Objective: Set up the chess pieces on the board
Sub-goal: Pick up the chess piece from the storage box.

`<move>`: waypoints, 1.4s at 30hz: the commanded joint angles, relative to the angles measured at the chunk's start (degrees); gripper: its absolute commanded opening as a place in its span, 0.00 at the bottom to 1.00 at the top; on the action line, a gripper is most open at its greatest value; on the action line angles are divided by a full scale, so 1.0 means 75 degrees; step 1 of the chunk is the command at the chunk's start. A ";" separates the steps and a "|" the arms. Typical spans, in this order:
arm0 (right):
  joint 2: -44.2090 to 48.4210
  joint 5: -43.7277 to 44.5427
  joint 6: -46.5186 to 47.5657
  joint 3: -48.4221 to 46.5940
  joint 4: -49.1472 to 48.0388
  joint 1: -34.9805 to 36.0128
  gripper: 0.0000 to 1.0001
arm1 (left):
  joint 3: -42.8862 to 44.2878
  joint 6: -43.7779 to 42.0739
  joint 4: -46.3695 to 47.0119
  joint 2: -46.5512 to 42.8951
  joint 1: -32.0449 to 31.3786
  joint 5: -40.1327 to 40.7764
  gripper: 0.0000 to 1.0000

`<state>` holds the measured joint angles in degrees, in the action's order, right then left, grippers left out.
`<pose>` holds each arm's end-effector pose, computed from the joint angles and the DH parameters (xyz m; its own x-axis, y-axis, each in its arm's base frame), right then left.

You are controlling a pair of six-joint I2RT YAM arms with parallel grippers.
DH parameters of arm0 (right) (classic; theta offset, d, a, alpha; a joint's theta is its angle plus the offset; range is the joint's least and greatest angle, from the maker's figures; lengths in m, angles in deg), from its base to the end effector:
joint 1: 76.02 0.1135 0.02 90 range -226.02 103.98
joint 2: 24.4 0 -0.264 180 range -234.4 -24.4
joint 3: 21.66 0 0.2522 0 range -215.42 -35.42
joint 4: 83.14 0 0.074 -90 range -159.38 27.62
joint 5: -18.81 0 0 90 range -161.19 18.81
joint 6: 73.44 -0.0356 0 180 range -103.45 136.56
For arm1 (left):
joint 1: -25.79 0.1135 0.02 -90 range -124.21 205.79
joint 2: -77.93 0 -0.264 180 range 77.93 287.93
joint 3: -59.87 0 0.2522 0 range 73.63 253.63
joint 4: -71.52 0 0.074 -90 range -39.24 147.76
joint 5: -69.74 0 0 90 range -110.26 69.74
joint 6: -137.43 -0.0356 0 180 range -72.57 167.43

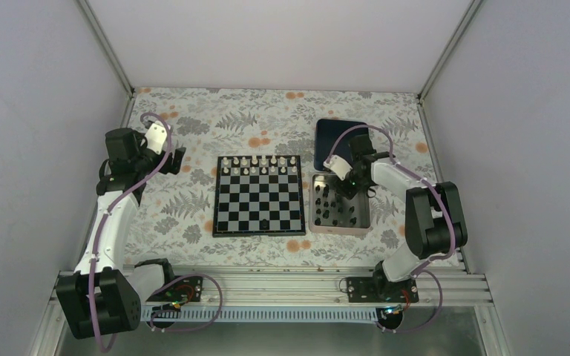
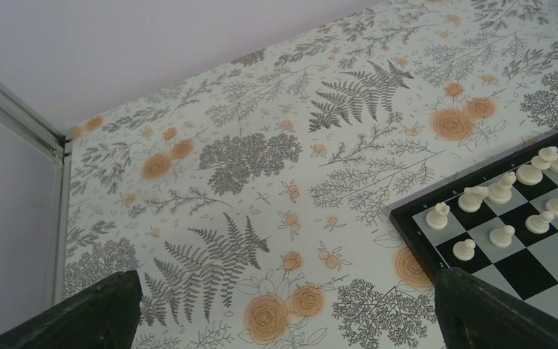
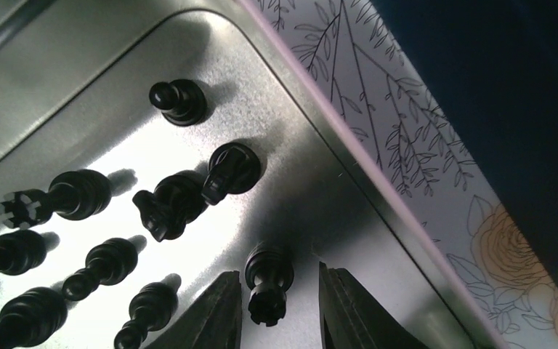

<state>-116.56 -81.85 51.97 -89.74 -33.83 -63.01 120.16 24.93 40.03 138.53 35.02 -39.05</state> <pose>0.2824 0.0720 0.1700 -0.6029 -0.7237 -0.3357 -0.7633 0.6457 -0.0212 0.2329 0.0262 0.2854 -0.4352 0.2963 -0.8502 0.3084 0.9362 0.1684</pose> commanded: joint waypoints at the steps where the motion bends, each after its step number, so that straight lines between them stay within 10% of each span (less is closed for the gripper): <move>1: -0.0087 -0.0132 -0.0047 0.0192 -0.0176 -0.0063 0.29 | 0.0037 -0.0070 0.0049 -0.0125 0.0034 -0.0234 1.00; 24: 0.0777 -0.0237 -0.0117 -0.0572 0.0882 0.0109 0.04 | 0.0152 -0.0105 -0.0139 -0.0266 0.0034 -0.0226 1.00; 42: -0.0993 0.0193 -0.0424 -0.4935 0.3000 0.4192 0.06 | 0.0299 0.0082 -0.0135 -0.0273 0.0034 -0.0381 1.00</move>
<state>-116.56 -80.10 48.98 -123.31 -14.83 -35.73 120.66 24.75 38.80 137.52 35.02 -40.89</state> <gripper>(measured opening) 0.094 0.999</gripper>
